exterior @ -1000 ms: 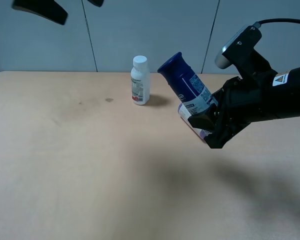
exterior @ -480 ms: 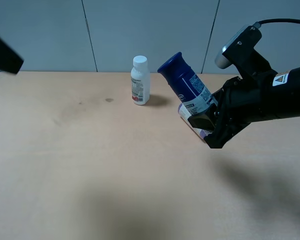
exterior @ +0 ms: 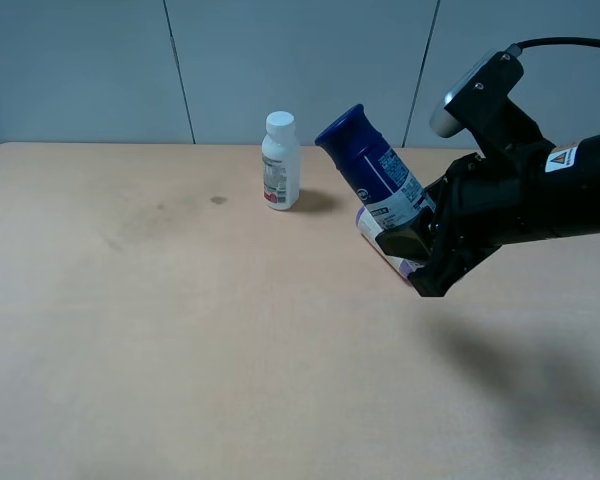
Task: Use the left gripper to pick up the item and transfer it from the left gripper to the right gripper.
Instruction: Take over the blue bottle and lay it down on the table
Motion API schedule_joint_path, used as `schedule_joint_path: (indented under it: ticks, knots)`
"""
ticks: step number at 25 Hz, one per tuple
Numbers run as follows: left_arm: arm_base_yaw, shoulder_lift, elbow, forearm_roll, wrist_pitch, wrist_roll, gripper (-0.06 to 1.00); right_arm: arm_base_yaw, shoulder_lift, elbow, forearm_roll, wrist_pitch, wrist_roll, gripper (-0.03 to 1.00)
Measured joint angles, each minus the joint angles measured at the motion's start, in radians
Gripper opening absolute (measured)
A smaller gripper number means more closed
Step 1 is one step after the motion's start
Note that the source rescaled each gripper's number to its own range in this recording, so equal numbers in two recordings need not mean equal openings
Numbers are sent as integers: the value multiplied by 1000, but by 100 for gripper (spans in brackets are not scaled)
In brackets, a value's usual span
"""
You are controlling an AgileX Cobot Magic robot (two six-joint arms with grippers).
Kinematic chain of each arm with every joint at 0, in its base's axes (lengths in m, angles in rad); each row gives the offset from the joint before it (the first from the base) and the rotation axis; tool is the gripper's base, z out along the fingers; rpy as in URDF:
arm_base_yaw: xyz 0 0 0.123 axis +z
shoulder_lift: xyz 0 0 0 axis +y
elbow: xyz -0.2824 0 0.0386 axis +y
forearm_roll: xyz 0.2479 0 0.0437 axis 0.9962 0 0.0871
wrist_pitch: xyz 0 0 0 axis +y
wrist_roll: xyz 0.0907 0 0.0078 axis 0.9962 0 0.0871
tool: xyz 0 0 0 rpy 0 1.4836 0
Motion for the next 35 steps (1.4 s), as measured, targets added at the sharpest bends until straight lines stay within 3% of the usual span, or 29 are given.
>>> schedule_joint_path:
  ticks: [11,17,35]
  knots:
    - [0,-298,157,3,39,-11,96,0,0,0,0,0,26,2]
    - [0,-326,170,17,24,-72,96,0,0,0,0,0,30,2]
    - [0,-324,188,37,-9,-88,96,0,0,0,0,0,38,2]
